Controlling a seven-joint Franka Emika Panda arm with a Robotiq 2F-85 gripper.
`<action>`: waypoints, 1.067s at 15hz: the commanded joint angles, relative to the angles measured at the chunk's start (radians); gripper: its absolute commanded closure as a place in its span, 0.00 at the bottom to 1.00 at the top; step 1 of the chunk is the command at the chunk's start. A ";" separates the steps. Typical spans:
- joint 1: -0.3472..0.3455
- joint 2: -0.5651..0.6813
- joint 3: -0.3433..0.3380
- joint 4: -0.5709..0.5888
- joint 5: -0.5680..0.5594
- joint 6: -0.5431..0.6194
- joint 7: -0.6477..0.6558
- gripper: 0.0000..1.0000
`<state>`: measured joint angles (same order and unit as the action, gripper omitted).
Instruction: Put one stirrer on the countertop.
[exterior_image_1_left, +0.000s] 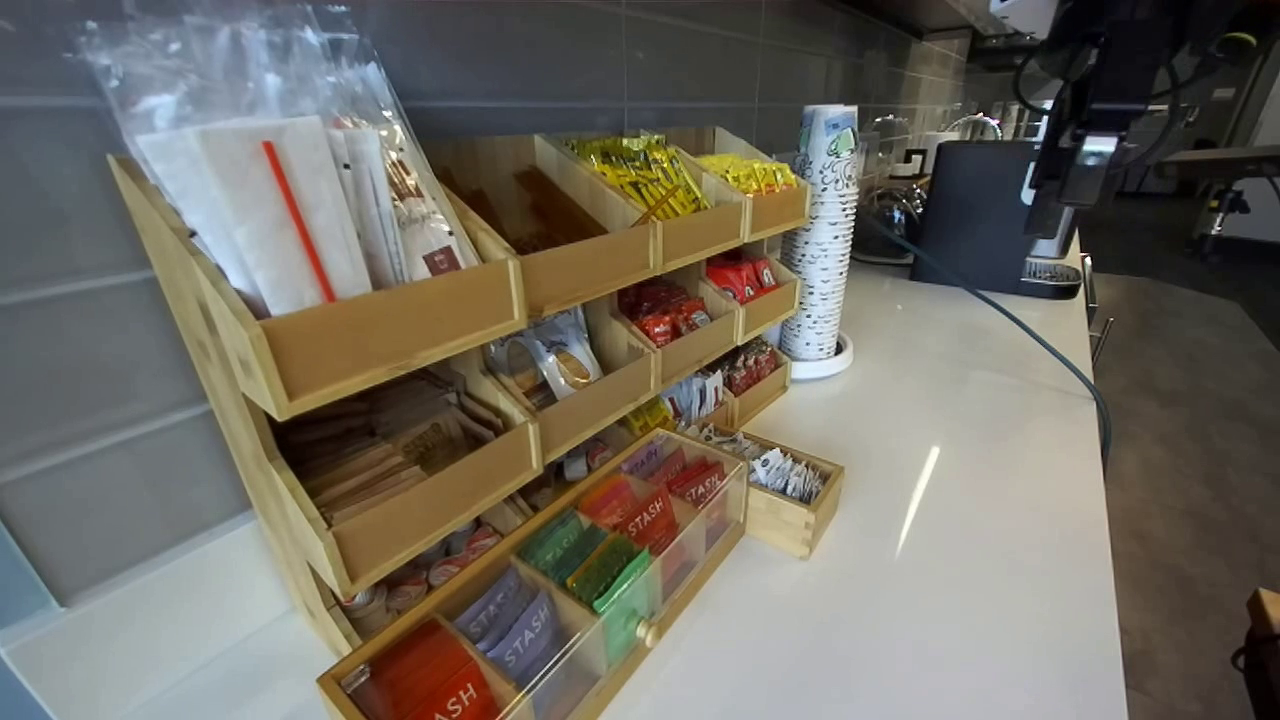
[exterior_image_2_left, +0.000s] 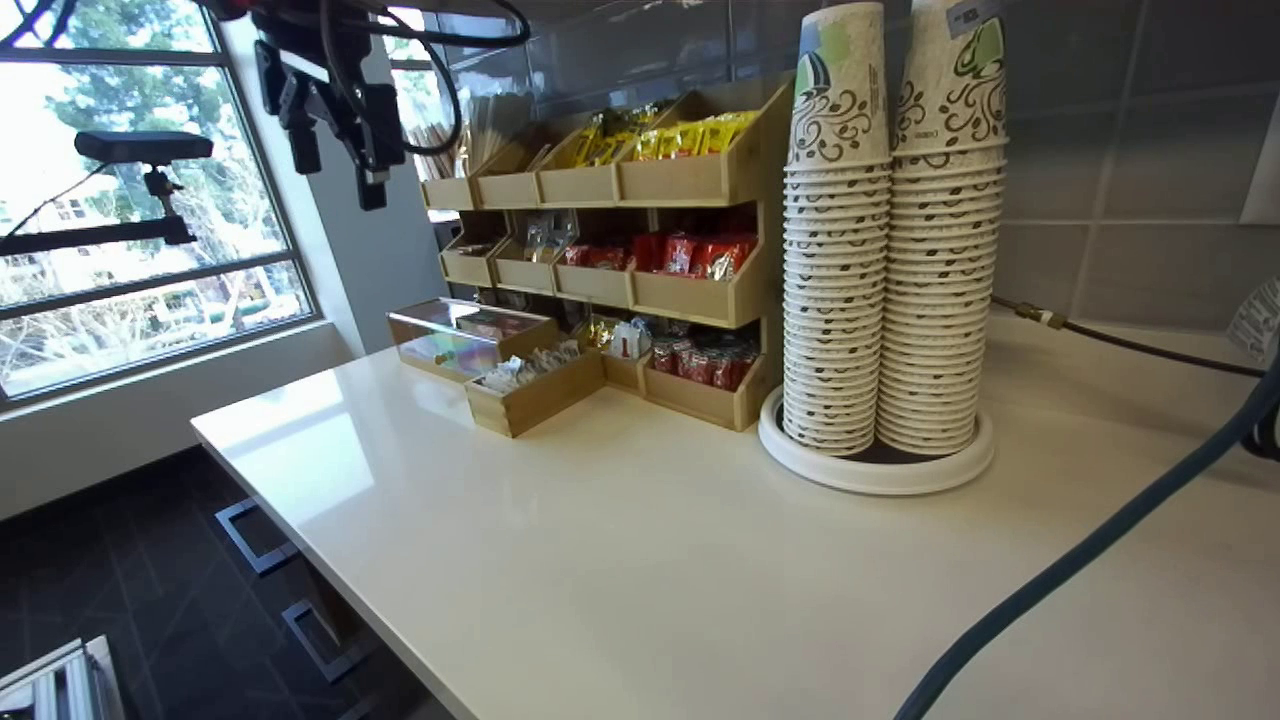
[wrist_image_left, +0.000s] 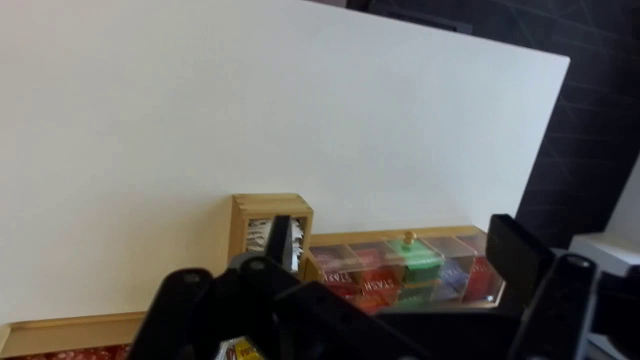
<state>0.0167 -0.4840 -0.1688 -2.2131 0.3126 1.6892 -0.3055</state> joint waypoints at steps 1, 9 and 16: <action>-0.010 0.020 0.027 0.006 0.133 0.117 0.113 0.00; -0.008 0.028 0.045 -0.007 0.179 0.234 0.177 0.00; 0.031 0.078 0.045 0.000 0.314 0.275 0.187 0.00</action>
<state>0.0199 -0.4512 -0.1295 -2.2230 0.5179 1.9275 -0.1274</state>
